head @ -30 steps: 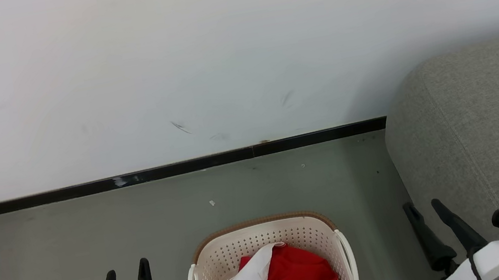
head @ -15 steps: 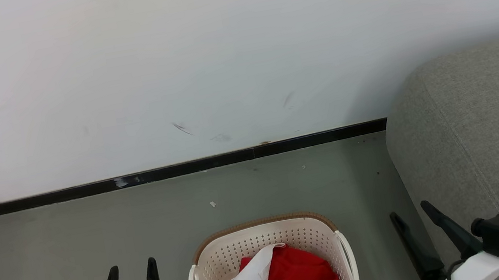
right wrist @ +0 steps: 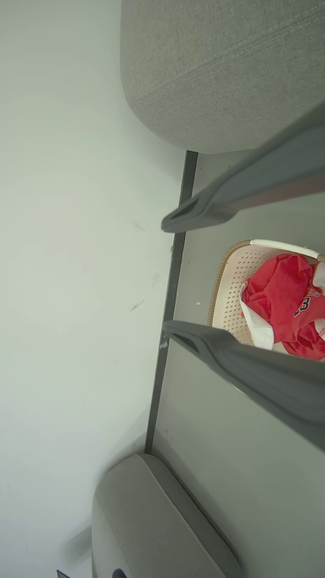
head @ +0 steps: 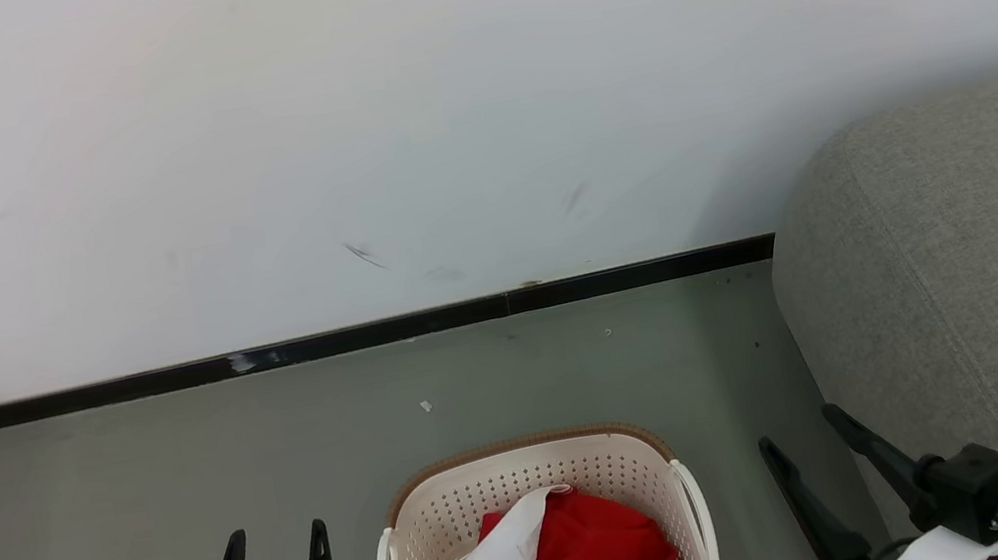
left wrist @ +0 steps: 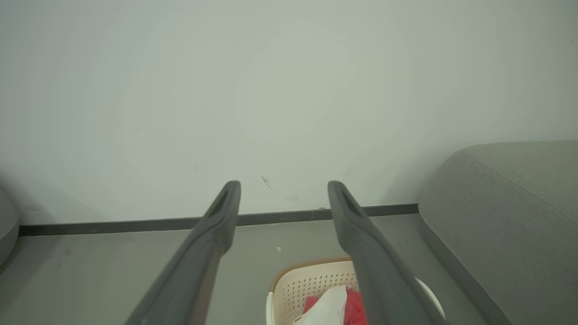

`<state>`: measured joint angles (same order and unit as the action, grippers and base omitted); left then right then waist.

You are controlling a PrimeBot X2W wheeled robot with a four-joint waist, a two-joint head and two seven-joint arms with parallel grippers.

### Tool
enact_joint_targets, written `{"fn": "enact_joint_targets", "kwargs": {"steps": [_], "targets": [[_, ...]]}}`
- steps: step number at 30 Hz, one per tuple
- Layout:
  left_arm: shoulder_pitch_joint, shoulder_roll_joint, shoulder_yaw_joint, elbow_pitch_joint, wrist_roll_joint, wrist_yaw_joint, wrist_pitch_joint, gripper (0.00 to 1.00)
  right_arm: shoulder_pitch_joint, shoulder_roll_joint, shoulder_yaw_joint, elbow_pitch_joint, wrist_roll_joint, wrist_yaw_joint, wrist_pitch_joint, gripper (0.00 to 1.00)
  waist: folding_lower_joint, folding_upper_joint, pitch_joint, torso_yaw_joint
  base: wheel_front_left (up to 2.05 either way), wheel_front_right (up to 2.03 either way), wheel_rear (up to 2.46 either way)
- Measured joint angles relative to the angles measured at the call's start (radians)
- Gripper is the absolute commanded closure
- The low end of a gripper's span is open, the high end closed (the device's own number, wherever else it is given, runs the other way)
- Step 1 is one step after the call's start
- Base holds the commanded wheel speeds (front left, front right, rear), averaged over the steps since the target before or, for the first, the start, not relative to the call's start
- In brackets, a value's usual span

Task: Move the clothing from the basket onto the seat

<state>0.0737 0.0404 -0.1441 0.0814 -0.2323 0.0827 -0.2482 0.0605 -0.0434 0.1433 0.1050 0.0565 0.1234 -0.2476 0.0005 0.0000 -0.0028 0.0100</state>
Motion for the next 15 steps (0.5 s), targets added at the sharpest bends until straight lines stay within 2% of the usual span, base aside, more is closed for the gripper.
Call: {"fn": "enact_joint_targets", "kwargs": {"steps": [15], "targets": [[0.000, 0.000, 0.004, 0.012, -0.006, 0.003, 0.000, 0.00, 0.000, 0.000, -0.002, -0.005, 0.005, 0.000, 0.000, 0.00, -0.0001, 0.0000, 0.008, -0.001, 0.00, 0.00, 0.00]]}}
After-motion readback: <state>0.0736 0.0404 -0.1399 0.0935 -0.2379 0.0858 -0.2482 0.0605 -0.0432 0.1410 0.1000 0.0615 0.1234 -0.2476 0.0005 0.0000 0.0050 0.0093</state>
